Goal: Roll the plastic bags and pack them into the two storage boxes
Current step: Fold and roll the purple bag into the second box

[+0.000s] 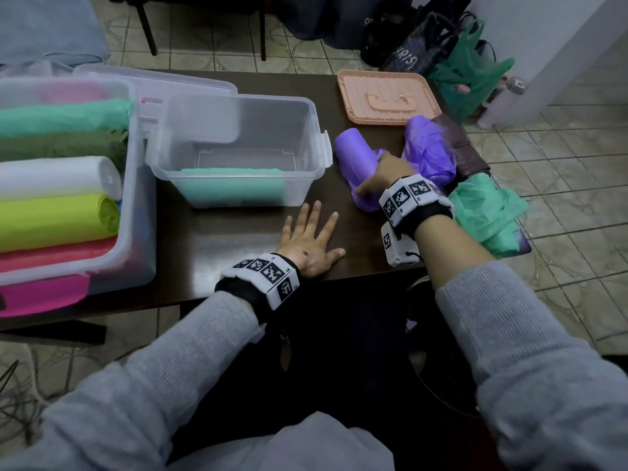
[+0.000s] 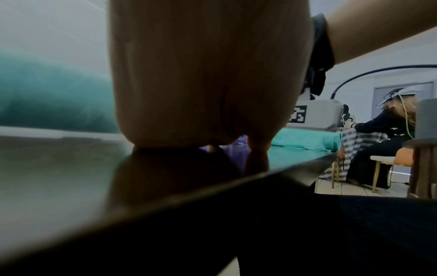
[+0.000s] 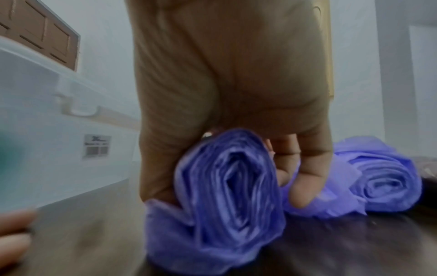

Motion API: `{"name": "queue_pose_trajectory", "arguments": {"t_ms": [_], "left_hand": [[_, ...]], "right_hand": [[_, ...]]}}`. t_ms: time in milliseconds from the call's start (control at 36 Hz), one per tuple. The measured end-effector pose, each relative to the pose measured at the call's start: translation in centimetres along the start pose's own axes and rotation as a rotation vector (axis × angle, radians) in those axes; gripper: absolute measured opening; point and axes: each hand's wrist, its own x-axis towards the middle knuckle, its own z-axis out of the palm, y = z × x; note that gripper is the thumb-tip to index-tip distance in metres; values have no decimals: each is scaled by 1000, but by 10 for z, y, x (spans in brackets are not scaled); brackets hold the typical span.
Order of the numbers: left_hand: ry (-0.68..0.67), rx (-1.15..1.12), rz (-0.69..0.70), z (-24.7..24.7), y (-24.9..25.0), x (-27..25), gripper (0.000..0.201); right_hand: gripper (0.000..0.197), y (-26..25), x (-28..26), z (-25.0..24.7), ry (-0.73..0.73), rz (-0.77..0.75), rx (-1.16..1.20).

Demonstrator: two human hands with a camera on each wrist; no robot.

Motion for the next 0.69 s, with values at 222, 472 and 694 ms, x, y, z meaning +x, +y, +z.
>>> {"name": "queue_pose_trajectory", "arguments": {"t_ms": [222, 472, 694], "left_hand": [[57, -84, 16, 0, -2, 0, 72], [537, -581, -42, -30, 3, 8, 54], [419, -516, -50, -31, 22, 18, 49]], "right_hand": [[57, 17, -29, 9, 74, -75, -3], [51, 54, -56, 7, 268, -413, -407], [78, 73, -71, 17, 20, -409, -425]]}}
